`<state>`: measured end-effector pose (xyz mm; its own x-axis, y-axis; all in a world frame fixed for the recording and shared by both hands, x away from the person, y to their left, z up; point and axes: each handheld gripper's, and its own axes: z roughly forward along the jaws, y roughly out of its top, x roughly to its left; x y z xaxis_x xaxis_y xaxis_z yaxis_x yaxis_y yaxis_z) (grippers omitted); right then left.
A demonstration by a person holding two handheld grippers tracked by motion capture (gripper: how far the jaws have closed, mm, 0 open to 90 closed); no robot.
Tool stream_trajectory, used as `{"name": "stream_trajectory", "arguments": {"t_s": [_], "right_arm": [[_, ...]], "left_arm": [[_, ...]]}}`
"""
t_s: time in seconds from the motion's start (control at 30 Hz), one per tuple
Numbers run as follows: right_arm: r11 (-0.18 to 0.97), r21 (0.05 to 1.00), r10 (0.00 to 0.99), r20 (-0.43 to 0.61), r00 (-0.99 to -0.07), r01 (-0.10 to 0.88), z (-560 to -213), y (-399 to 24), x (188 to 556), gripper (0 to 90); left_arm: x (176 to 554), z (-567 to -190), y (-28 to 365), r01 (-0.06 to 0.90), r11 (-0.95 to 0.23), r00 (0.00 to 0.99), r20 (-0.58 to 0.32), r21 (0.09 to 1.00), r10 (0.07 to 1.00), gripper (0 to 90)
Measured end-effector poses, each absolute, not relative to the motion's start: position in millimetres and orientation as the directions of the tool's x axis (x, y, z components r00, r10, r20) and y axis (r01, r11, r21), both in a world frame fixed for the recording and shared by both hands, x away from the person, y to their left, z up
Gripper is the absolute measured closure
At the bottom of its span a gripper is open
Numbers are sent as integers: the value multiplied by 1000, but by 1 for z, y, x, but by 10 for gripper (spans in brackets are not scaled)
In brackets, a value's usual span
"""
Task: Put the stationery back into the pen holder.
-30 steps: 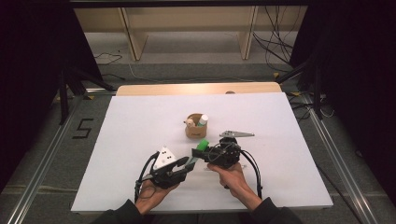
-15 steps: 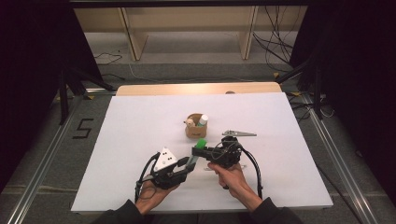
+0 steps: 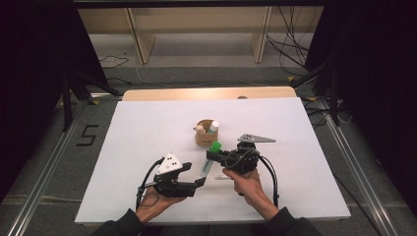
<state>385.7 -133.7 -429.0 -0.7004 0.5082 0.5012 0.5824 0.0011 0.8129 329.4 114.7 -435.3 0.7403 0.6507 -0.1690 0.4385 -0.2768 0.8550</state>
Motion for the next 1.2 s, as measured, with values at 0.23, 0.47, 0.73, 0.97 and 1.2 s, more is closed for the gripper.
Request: {"name": "stream_trajectory", "arguments": {"t_s": [0.23, 0.47, 0.73, 0.97, 1.2], "right_arm": [[-8, 840, 550, 457, -700, 542, -421, -142, 389, 752], [-32, 864, 600, 418, -682, 502, -411, -155, 398, 753], [-55, 885, 664, 378, -645, 462, -401, -165, 414, 753], [-78, 888, 696, 374, -613, 453, -398, -164, 434, 753], [-76, 888, 724, 362, -587, 454, -397, -161, 448, 753]], "left_arm": [[333, -432, 126, 437, -279, 741, -166, 855, 651, 219], [336, -431, 139, 433, -273, 732, -158, 859, 663, 206], [338, -431, 152, 445, -256, 707, -162, 858, 688, 203], [337, -432, 161, 445, -262, 697, -148, 856, 702, 200], [336, -433, 166, 446, -261, 691, -144, 856, 708, 190]]}}
